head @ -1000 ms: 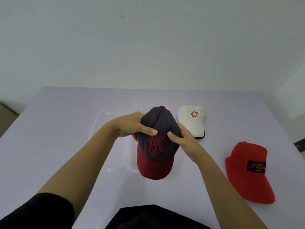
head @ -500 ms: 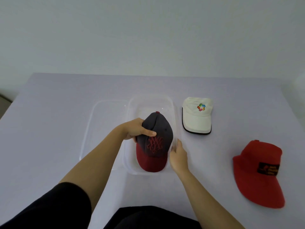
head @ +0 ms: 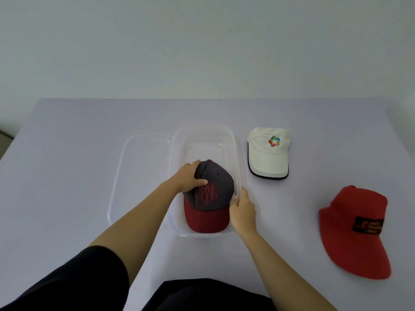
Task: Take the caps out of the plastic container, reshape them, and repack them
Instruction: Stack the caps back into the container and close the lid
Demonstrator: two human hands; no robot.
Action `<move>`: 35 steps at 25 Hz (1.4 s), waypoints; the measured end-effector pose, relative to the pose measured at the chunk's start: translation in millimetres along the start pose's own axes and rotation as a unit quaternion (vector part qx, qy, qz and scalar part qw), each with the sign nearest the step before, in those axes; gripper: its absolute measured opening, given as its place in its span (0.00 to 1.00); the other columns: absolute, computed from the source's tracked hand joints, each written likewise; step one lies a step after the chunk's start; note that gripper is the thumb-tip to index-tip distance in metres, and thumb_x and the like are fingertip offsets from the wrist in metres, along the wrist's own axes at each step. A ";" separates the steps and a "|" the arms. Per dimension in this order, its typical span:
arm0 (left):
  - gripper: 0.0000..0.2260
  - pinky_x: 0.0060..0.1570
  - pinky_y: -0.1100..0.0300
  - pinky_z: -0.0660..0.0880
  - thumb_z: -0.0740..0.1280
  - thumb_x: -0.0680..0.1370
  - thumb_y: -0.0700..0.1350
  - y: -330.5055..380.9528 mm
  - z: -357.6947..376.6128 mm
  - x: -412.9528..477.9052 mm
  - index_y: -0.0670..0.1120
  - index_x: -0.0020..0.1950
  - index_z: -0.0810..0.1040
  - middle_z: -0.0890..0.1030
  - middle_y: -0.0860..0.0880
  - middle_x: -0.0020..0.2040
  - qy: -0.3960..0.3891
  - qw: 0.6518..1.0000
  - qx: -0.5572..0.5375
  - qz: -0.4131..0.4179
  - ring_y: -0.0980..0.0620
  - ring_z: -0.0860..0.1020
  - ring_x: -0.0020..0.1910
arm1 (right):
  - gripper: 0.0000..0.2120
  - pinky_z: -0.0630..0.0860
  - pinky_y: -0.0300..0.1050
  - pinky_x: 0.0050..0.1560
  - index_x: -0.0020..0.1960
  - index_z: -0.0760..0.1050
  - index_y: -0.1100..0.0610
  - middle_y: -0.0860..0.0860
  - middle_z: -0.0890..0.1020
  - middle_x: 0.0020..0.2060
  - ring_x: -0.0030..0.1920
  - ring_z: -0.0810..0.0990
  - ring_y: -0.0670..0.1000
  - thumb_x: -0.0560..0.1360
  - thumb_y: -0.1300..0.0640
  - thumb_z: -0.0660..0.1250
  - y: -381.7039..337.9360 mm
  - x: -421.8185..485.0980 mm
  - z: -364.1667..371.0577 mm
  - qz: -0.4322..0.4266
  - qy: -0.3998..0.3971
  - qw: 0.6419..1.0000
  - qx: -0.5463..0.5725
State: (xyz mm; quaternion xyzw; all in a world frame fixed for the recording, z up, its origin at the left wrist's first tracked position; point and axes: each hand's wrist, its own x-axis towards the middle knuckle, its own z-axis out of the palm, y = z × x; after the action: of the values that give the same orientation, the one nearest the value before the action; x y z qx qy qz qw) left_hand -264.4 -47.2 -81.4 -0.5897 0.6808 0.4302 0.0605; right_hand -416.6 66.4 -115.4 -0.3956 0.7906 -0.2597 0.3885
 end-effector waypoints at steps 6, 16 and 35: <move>0.37 0.74 0.53 0.50 0.60 0.80 0.53 33.1 -5.8 -30.3 0.41 0.77 0.42 0.43 0.43 0.79 0.079 0.994 0.059 0.050 0.45 0.45 0.78 | 0.25 0.61 0.47 0.70 0.75 0.56 0.58 0.54 0.64 0.73 0.72 0.63 0.54 0.80 0.54 0.58 -8.2 -5.4 -20.4 -0.047 -0.026 0.995 0.088; 0.32 0.70 0.61 0.53 0.58 0.81 0.54 187.9 72.5 -38.0 0.45 0.78 0.46 0.54 0.49 0.79 0.079 0.980 -0.041 0.181 0.50 0.55 0.77 | 0.21 0.60 0.40 0.68 0.71 0.65 0.58 0.53 0.70 0.69 0.70 0.66 0.51 0.79 0.57 0.60 38.4 0.8 -167.9 -0.125 0.193 0.962 0.149; 0.21 0.49 0.60 0.78 0.75 0.70 0.45 275.5 228.4 43.3 0.50 0.62 0.77 0.83 0.50 0.56 -0.189 0.917 -0.352 -0.014 0.50 0.81 0.56 | 0.64 0.64 0.55 0.70 0.75 0.47 0.46 0.47 0.62 0.70 0.71 0.62 0.49 0.50 0.41 0.81 218.0 61.6 -271.7 -0.028 -0.014 0.996 0.078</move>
State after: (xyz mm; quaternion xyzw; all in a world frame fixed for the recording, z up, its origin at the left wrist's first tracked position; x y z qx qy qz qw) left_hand -609.9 52.4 -107.4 -0.4898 0.4531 0.7446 -0.0171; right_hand -755.5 163.9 -144.1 -0.3892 0.7512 -0.3259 0.4219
